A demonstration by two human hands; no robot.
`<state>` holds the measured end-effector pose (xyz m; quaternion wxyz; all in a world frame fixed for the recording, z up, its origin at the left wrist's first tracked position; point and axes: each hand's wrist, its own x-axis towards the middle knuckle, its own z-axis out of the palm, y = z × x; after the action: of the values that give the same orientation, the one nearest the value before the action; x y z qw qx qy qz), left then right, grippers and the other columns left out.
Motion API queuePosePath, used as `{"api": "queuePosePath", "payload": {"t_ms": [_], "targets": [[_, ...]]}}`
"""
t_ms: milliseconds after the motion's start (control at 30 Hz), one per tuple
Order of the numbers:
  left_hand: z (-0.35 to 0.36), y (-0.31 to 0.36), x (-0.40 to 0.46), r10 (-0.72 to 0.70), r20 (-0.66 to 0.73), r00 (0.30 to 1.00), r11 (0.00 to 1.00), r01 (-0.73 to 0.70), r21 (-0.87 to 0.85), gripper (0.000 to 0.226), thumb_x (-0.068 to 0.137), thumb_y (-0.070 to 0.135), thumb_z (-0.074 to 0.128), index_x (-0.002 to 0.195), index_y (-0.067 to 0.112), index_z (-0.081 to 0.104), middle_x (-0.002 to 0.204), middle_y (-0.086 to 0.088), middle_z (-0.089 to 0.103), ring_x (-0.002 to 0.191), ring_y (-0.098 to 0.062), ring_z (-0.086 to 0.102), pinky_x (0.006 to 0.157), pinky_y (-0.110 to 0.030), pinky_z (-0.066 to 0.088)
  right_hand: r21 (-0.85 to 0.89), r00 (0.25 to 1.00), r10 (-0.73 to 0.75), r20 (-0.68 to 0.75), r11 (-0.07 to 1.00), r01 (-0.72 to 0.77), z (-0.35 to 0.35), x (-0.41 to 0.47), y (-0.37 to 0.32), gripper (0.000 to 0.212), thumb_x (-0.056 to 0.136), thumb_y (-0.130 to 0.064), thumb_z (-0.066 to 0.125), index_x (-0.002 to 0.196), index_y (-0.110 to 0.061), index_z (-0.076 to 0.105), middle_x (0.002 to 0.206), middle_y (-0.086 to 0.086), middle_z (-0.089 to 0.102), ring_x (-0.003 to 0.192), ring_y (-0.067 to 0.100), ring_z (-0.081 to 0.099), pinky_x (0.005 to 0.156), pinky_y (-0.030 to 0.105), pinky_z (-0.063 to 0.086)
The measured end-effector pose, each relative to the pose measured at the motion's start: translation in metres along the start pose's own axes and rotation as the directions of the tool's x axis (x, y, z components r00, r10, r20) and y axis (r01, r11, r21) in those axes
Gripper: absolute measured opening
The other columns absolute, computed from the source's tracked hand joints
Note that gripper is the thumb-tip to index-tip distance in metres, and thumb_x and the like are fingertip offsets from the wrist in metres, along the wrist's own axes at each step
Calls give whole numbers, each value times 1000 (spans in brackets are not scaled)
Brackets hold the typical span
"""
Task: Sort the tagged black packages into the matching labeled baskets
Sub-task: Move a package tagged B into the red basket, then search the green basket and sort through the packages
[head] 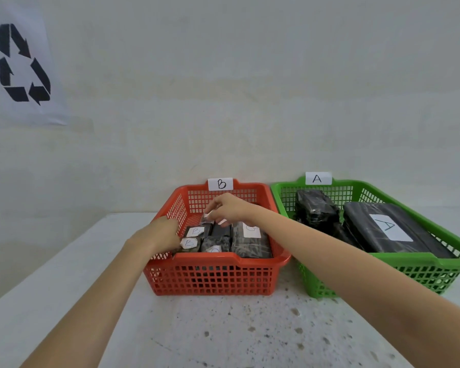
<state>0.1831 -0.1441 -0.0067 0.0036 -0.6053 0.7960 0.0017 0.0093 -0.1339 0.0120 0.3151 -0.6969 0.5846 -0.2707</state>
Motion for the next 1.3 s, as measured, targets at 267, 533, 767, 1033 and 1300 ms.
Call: {"api": "queuePosePath", "payload": {"t_ms": [267, 533, 767, 1033, 1300], "targets": [[-23, 72, 7, 277, -291, 916, 944, -315, -93, 35, 91, 10, 41, 125, 9, 49, 131, -10, 47, 120, -26, 46, 96, -36, 40, -115, 975, 43, -218, 991, -70, -108, -54, 19, 30, 88, -11, 56, 114, 3, 59, 80, 5, 59, 62, 11, 51, 52, 18, 44], [-18, 211, 35, 473, -206, 857, 854, -503, -133, 42, 92, 20, 45, 132, 5, 42, 136, -18, 42, 128, -32, 38, 105, -41, 37, -741, 747, 644, -167, 417, -526, -180, -152, 112, 91, 80, -70, 40, 146, -9, 24, 155, 7, 22, 140, 25, 27, 113, 37, 26], [4, 274, 81, 480, 25, 877, 875, -477, -76, 101, 76, 51, 67, 151, 28, 2, 151, -20, 18, 138, -37, 25, 107, -47, 35, -482, 732, 570, -373, 555, -678, -144, -169, 153, 90, 80, -74, 29, 150, -22, 5, 156, 17, 5, 143, 38, 2, 112, 56, 10], [12, 274, 91, 352, -198, 915, 892, -391, -225, 56, 81, 37, 67, 119, -2, 53, 120, -17, 59, 110, -29, 56, 92, -37, 47, -442, 722, 518, -459, 572, -691, -132, -168, 151, 87, 82, -70, 28, 149, -17, 10, 155, 19, 8, 141, 42, 2, 107, 64, 9], [3, 264, 91, 271, -166, 948, 659, -309, -686, 66, 93, 33, 52, 148, 14, 20, 151, -13, 33, 133, -31, 41, 107, -40, 36, -450, 722, 511, -467, 565, -691, -129, -170, 149, 87, 83, -70, 26, 149, -15, 9, 154, 21, 8, 140, 42, 4, 108, 63, 10]]}}
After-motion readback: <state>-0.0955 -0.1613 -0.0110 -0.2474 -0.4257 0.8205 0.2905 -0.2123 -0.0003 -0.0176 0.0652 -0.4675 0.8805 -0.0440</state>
